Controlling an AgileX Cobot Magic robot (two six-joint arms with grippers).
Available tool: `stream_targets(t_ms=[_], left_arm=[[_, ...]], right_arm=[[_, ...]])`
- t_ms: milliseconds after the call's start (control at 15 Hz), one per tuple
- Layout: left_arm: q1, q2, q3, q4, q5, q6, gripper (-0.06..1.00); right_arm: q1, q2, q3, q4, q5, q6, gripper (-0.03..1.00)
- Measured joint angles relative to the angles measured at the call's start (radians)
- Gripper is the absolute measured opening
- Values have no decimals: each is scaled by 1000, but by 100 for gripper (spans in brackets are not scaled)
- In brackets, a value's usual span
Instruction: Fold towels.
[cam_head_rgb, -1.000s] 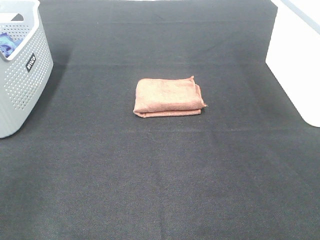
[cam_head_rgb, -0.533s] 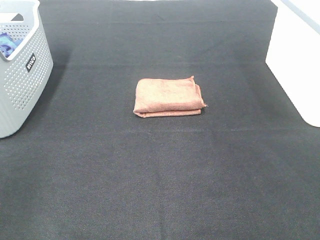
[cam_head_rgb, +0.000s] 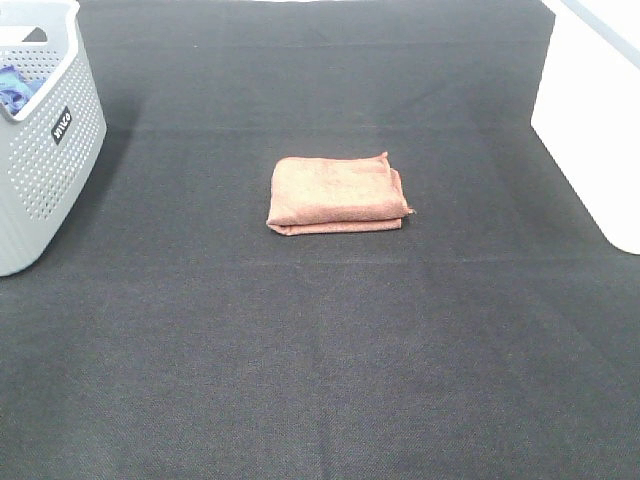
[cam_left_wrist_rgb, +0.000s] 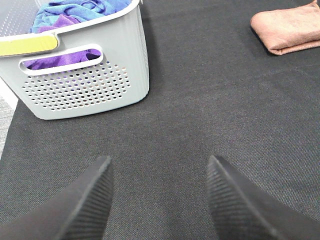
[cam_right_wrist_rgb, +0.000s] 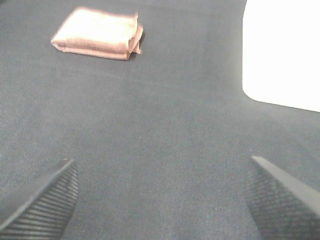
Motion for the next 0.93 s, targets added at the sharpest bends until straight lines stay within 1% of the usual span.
stream_targets(t_ms=[933], left_arm=[[0,0,0,0,0,0,54]], right_arm=[[0,-3,0,0,0,0,85]])
